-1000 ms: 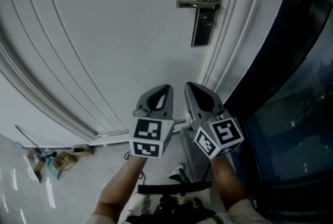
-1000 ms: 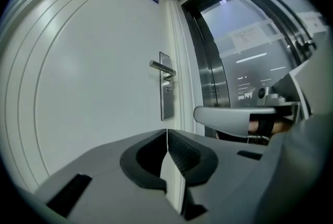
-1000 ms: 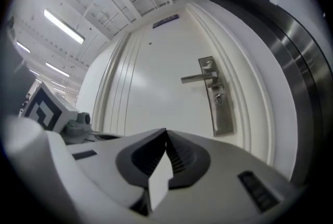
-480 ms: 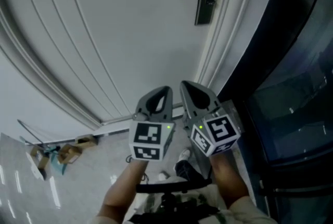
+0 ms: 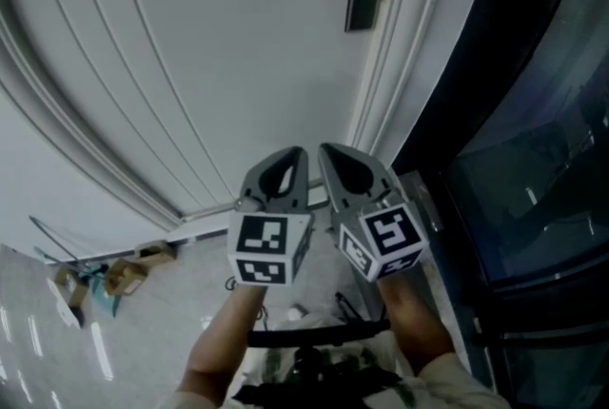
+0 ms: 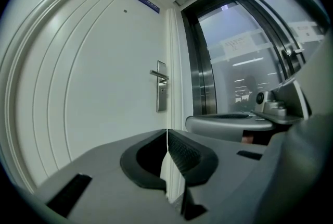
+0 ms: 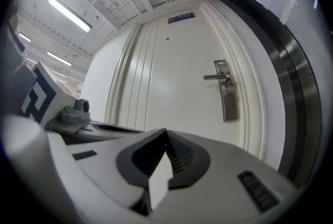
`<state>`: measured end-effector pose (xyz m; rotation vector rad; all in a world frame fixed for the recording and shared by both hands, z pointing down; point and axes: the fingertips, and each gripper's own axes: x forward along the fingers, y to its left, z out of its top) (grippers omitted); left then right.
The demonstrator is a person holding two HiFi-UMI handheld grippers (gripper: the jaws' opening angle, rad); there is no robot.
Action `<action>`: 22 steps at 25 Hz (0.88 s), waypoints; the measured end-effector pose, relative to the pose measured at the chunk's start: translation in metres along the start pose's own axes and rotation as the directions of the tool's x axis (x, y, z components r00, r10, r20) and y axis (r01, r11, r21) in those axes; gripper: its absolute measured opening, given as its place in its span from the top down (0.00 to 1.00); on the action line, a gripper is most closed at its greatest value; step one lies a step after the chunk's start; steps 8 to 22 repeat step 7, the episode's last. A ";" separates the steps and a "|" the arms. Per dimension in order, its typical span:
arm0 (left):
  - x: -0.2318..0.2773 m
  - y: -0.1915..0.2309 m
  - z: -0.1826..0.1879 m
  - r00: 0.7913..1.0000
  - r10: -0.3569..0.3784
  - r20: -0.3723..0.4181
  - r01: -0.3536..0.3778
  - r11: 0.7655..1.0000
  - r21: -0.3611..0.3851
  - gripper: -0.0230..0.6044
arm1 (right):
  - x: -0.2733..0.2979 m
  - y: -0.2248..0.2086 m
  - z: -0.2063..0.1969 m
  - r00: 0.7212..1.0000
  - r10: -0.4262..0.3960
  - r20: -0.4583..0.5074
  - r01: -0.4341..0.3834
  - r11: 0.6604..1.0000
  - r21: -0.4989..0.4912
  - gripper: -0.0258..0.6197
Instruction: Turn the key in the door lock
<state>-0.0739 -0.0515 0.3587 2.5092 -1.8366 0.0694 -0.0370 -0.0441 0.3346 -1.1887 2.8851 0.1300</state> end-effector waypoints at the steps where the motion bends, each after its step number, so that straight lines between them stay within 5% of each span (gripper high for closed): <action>1: 0.001 -0.002 0.000 1.000 -0.003 -0.001 0.003 1.000 0.001 0.94 | -0.002 -0.001 0.000 1.000 -0.001 0.001 0.001 1.000 0.002 0.95; 22: 0.003 -0.016 -0.003 1.000 -0.018 -0.009 0.018 1.000 0.014 0.94 | -0.009 0.000 -0.006 1.000 0.009 0.006 -0.009 1.000 0.001 0.95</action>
